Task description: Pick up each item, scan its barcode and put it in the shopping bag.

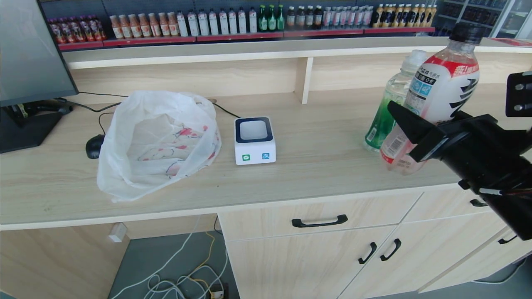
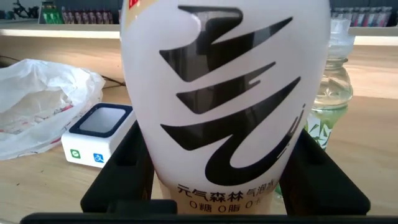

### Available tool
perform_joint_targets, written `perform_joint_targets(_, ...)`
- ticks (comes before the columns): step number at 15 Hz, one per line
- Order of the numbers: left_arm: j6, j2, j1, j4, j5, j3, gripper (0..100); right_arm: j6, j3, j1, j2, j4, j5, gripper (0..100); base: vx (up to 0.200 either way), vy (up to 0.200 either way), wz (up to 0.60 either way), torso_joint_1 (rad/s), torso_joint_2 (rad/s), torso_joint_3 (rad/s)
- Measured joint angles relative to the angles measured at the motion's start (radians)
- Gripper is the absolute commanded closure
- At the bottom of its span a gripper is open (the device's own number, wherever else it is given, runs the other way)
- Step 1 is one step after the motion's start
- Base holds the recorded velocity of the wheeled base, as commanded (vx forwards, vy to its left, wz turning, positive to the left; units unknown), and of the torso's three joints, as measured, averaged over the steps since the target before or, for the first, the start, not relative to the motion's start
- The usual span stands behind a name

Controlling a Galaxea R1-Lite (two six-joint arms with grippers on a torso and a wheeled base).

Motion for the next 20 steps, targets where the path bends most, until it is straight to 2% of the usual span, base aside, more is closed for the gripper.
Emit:
perform_joint_targets(4,0.0,0.0,0.0,0.0,0.0,0.0,0,-0.002,-0.034,-0.001,0.036,-0.008,-0.001,100,0.0,0.2,0.0,0.007,0.0,-0.001)
perform_joint_targets(9,0.0,0.0,0.0,0.0,0.0,0.0,0,-0.003,-0.013,-0.003,0.038,-0.021,0.0,100,0.0,0.2,0.0,0.005,0.0,0.001)
perform_joint_targets(20,0.003,0.0,0.0,0.0,0.0,0.0,0,-0.076,0.032,0.006,-0.016,-0.027,0.023,100,0.0,0.0,0.0,0.0,0.0,0.0)
